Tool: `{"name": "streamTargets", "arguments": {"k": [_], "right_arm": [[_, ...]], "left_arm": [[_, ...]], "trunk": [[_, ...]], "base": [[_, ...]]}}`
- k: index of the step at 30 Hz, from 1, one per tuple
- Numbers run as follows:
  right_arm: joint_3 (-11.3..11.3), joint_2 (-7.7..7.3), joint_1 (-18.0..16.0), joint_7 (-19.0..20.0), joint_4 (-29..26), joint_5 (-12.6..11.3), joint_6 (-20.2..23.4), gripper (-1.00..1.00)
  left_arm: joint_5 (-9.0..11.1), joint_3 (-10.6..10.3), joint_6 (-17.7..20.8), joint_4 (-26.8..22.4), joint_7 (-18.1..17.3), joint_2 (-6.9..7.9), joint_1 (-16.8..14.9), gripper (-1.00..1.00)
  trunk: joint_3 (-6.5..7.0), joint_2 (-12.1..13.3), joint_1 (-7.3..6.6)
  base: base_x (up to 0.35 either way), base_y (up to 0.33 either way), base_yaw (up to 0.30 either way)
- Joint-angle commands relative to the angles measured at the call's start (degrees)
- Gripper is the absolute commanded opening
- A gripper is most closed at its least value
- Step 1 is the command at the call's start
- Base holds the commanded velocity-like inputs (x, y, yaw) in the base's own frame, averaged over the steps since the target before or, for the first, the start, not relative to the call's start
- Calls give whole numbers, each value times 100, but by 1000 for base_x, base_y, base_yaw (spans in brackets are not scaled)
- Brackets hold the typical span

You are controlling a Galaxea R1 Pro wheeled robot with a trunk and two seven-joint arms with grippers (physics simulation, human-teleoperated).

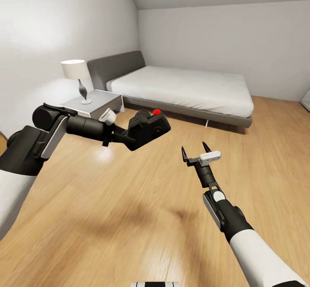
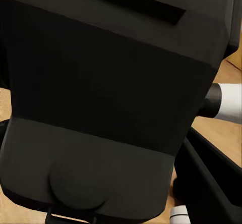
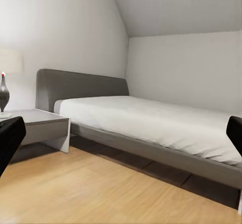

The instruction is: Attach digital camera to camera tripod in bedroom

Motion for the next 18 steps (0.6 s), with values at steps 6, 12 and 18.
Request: {"name": "streamTargets", "arguments": {"k": [6, 12, 18], "right_arm": [[-2, -5, -3, 0, 57, -7, -10, 100], [-194, -14, -3, -104, 368, -3, 80, 100], [-316, -138, -3, -127, 685, 1, 1160, 100]], "left_arm": [[19, 96, 38, 259, 1, 10, -6, -100], [17, 407, 38, 761, 3, 10, -6, -100], [11, 501, 38, 1002, -38, 15, -6, -100]], "trunk": [[129, 7, -16], [262, 15, -32], [395, 23, -47]], "base": [[0, 0, 0], [0, 0, 0], [0, 0, 0]]}}
